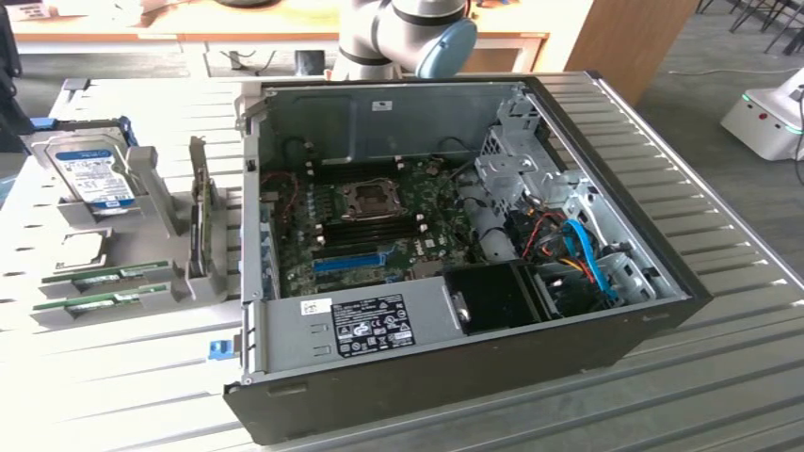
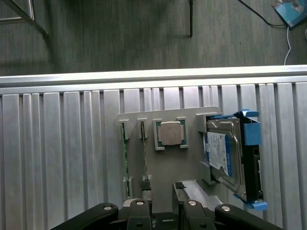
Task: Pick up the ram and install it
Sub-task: 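Pick up the ram and move it above insertion slot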
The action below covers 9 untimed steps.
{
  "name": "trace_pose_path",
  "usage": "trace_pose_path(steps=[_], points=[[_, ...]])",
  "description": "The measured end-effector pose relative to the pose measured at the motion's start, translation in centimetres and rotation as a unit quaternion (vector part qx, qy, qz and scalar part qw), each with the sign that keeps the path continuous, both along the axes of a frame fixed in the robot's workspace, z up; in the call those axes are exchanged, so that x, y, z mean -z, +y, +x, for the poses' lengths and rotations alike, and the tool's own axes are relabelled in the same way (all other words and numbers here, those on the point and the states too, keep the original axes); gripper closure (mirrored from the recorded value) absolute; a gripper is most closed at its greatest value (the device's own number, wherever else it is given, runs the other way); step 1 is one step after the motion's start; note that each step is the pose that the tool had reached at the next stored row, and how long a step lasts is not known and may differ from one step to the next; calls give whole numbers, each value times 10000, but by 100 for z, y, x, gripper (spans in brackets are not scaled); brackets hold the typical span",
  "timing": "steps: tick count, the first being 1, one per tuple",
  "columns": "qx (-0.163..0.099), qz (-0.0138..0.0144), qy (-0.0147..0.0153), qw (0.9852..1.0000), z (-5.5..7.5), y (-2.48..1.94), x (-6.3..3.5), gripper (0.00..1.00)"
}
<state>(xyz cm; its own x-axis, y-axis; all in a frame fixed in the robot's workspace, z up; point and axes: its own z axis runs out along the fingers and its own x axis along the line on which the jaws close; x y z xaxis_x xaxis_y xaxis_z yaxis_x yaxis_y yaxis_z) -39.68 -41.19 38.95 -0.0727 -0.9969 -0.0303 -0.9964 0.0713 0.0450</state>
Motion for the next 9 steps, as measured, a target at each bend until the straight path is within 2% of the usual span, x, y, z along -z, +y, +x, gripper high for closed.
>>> trace_pose_path(steps=[6,9], points=[[0,0,0,10000,0,-96,0,69],[0,0,0,10000,0,-118,0,69]])
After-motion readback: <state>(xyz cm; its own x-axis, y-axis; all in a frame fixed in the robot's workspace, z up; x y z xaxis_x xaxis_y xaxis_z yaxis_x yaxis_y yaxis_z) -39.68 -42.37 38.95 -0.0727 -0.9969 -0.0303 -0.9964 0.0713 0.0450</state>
